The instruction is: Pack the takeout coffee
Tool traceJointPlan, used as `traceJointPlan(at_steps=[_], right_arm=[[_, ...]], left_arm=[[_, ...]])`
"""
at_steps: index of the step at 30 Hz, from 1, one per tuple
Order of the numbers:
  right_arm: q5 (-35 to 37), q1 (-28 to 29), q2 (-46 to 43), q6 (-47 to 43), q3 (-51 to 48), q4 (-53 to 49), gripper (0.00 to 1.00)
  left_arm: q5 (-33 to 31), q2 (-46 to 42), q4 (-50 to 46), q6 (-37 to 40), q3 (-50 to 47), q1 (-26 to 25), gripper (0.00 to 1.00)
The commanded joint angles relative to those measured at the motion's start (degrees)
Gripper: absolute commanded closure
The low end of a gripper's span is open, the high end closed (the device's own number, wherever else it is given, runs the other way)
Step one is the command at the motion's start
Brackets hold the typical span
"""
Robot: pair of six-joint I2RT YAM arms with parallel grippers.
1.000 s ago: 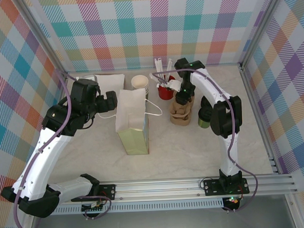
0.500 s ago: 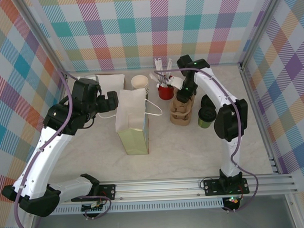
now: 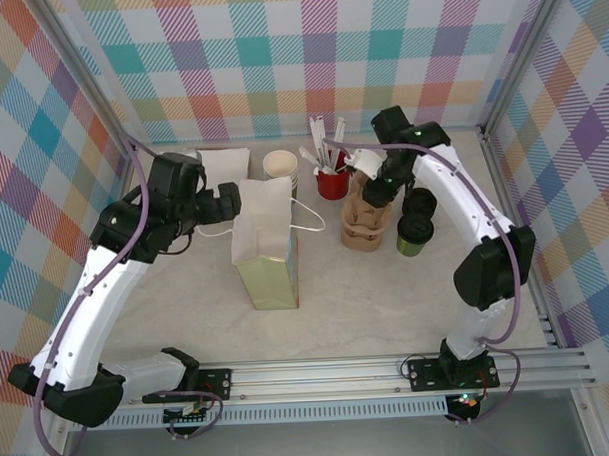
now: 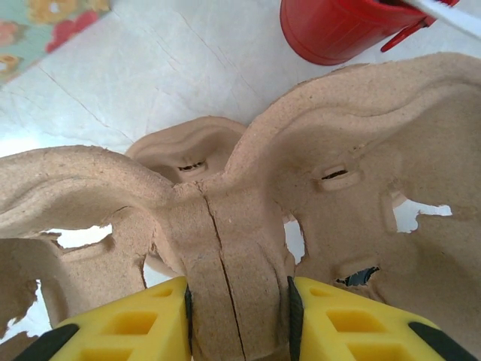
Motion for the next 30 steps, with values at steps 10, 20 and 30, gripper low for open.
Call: traceJointPlan(at_steps=[10,20,30], right_arm=[[-17.6,0.5,-16.1,10.6,-8.7,6.3,0.64],[-30.7,0.5,-25.1,21.7,-10.3,15.1,0.65],[-38.1,3.0,-23.9,31.2,-7.2,19.4,0.66]], left_arm=[[15.8,-0.8,-2.4,-4.7,-4.1,4.8,0.05],[21.5,-5.4,2.9,-5.2,-12.7,4.8,0.18],[21.3,-5.3,7.0,-2.5,-15.9,4.8,0.37]])
